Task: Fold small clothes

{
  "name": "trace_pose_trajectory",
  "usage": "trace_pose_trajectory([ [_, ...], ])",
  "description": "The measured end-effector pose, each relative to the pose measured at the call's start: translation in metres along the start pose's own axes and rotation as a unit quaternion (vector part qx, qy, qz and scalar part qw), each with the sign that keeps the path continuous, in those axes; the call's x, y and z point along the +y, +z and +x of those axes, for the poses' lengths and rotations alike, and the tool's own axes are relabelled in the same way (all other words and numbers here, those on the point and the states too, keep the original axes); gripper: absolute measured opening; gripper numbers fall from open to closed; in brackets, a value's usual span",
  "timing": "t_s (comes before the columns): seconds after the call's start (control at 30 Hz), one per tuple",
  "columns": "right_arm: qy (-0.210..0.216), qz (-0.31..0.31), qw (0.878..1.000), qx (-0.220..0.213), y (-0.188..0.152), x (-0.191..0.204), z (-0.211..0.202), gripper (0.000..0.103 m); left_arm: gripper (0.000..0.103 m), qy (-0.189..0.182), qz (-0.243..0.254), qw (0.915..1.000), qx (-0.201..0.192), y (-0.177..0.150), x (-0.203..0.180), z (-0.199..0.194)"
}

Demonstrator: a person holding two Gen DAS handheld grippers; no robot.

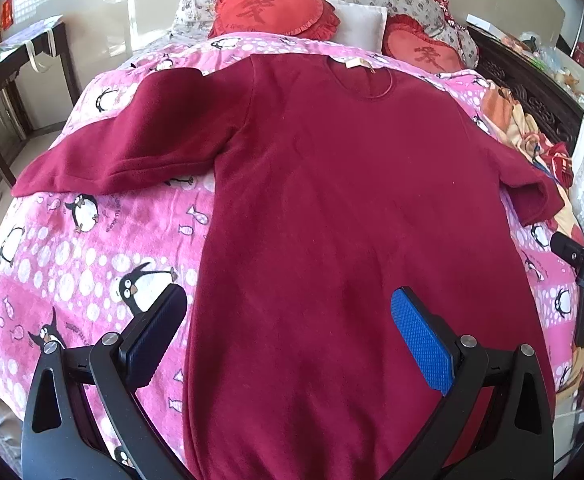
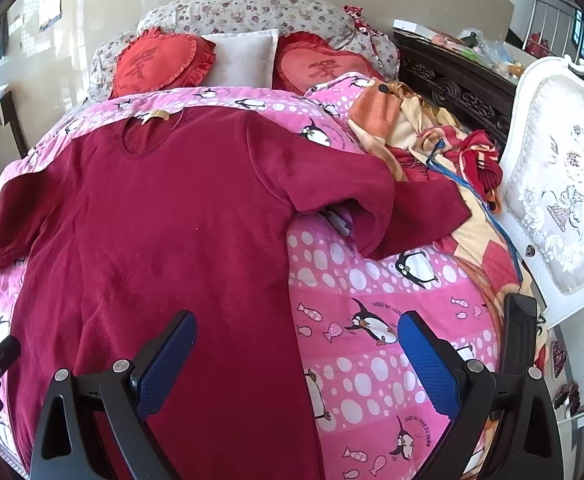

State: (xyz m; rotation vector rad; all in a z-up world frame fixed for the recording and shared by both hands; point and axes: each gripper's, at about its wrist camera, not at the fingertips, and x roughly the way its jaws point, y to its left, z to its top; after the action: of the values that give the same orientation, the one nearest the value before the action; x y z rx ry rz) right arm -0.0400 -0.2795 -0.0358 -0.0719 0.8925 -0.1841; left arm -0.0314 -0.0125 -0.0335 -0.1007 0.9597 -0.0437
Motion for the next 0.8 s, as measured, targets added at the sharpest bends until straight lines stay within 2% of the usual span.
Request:
trace_pose_trajectory([
  [0.4,0.005,0.0,1.0,0.0,-0.002,0.002,0.0,0.1,0.103,-0.005,0.005,1.0,0.003,-0.003,-0.003,0.001],
  [0.63,0.046,0.014,0.999,-0.015,-0.002,0.005,-0.009,0.1,0.103,-0.008,0.001,1.0,0.002,-0.002,-0.003,0.0],
  [0.8,0.054,0.006,0.998,-0.026,0.0,0.012,-0.014,0.1,0.103,-0.011,-0.003,0.9999,0.009,-0.005,-0.001,0.003],
])
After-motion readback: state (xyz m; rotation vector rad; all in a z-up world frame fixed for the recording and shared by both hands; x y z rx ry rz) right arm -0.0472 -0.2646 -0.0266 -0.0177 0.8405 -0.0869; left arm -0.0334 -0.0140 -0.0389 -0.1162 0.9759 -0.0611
